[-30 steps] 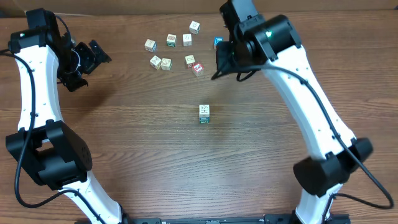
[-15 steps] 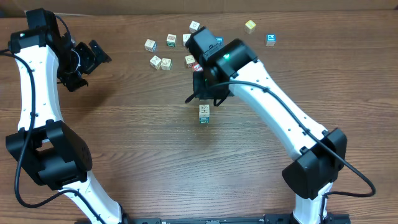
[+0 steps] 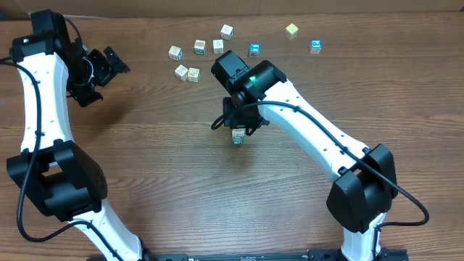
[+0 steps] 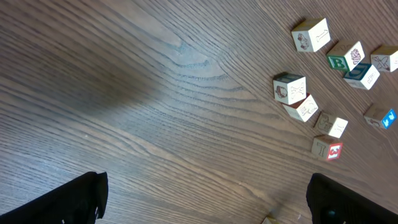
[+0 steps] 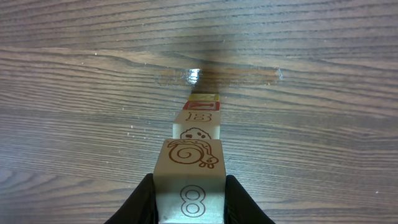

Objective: Form a tower
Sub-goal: 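Carry the snail 8 block over the centre stack, then lower the snail 8 block onto the B block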

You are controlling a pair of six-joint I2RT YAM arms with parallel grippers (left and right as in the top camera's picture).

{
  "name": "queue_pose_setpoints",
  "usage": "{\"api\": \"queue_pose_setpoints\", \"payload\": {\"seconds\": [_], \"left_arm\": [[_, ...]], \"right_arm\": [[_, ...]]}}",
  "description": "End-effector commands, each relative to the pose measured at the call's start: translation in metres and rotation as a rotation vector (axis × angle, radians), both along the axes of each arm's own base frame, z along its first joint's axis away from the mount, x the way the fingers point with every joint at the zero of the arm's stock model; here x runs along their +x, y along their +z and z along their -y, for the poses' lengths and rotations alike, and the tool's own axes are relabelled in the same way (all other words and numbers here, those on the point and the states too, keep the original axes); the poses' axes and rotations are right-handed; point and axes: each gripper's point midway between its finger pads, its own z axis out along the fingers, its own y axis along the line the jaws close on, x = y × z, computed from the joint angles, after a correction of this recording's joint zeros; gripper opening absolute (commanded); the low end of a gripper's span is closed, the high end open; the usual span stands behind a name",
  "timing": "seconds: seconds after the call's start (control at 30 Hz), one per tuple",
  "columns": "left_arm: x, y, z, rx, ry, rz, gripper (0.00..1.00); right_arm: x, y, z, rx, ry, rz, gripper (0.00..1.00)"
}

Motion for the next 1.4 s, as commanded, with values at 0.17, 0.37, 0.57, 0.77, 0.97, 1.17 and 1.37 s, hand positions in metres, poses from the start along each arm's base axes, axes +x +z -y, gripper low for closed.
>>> {"api": "queue_pose_setpoints", "payload": {"seconds": [0.17,0.37,0.57,0.77,0.97,1.17,1.37], "left_arm": [[0.003,0.006,0.003,0.004,-0.025,0.024,1.0],[0.003,0.006,0.003,0.004,-0.024,0.024,1.0],[0.003,0.006,0.003,0.004,-0.025,0.024,1.0],[0.003,0.006,0.003,0.004,-0.025,0.024,1.0],[0.003,0.006,0.003,0.004,-0.025,0.024,0.99],[0.003,0.006,0.003,0.004,-0.024,0.024,0.99],[0.003,0.006,0.003,0.004,-0.024,0.024,0.99]], "right_arm": [[0.002,-0.001,0.001,-0.004,-0.046,0.009,0.24],[0.001,-0.002,0.002,-0.005,-0.067,0.003,0.24],[0.0,-0.011,0.003,-0.011,-0.065,-0.003,0.25],[0.001,-0.012,0.002,-0.006,-0.062,0.002,0.26],[0.0,-0.012,0.0,-0.005,-0.057,0.003,0.27],[-0.001,-0.012,-0.002,-0.006,-0.049,0.003,0.28],[-0.002,-0.012,-0.002,-0.01,-0.025,0.005,0.29]]}}
